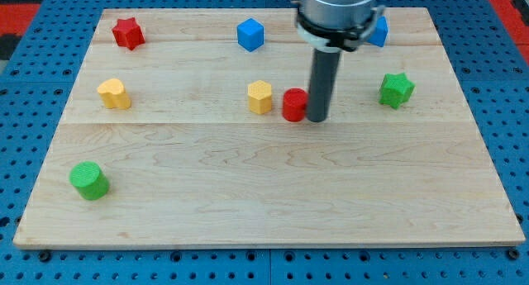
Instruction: Keep your hand in between the yellow heart and the yellow hexagon
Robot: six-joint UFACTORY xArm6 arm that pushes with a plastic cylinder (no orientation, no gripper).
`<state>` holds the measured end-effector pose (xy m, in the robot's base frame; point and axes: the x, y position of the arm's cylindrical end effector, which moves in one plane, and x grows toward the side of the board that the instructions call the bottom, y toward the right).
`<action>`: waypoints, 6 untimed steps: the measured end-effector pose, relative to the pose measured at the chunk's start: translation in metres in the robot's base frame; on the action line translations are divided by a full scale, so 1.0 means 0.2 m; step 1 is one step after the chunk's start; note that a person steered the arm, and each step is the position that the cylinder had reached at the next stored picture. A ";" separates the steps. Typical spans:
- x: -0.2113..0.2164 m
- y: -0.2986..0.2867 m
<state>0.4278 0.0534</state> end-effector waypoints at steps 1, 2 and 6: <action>-0.08 -0.10; -0.13 -0.14; -0.16 0.11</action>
<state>0.3966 0.0748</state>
